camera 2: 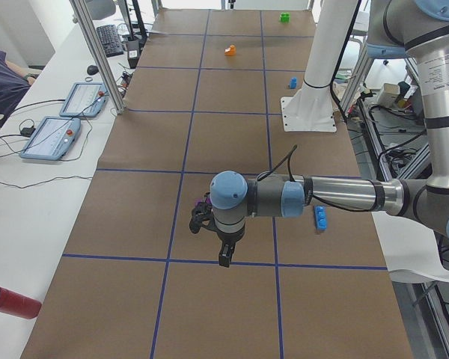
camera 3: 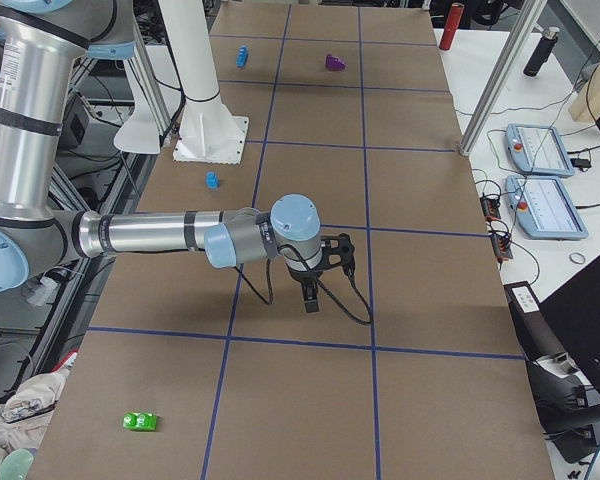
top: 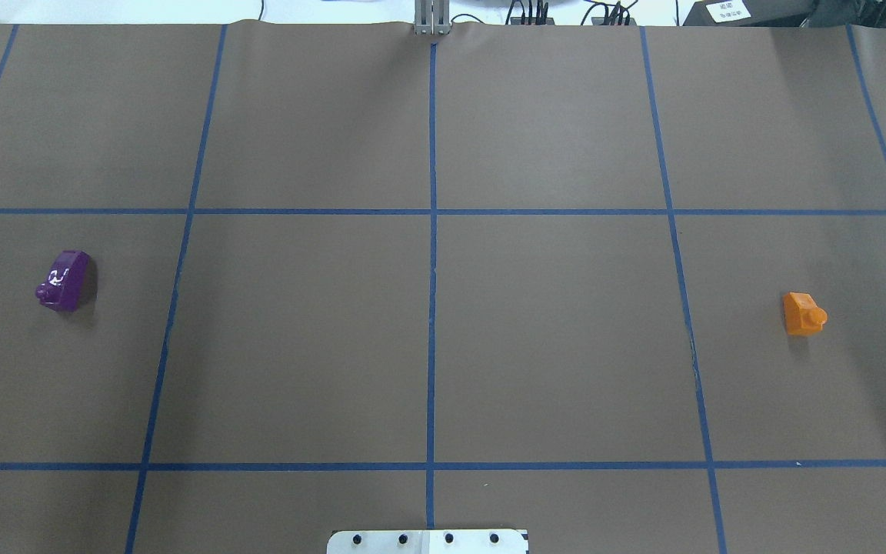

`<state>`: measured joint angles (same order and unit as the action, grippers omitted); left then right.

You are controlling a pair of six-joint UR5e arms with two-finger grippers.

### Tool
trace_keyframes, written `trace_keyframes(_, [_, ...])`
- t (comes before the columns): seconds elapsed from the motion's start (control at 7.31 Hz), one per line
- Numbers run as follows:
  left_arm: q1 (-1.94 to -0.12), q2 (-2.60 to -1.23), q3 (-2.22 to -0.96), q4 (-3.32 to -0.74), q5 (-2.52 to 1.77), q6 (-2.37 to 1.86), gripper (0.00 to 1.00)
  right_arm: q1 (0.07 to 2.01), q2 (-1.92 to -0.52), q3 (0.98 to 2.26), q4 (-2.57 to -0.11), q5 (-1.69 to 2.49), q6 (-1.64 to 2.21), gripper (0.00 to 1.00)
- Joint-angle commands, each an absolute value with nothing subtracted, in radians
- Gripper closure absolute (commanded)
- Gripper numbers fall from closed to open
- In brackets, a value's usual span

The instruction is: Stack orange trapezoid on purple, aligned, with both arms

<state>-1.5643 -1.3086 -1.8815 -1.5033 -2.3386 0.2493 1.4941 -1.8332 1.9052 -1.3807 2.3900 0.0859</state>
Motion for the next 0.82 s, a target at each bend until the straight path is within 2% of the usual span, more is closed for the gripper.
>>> trace_keyframes(0.0, [-1.565, -1.315, -1.887, -1.505, -2.335, 0.247, 0.0, 1.494, -1.83, 1.905, -1.379, 2.391, 0.086, 0.0])
trace_keyframes(0.55, [-1.563, -1.365, -1.959, -1.526, -2.335, 0.241, 0.0, 1.48, -1.796, 1.908, -1.378, 2.39, 0.095, 0.0])
trace_keyframes(0.68, [-1.554, -1.402, -1.919, -1.575, -2.338, 0.235, 0.0, 1.462, -1.781, 1.907, -1.379, 2.39, 0.097, 0.0])
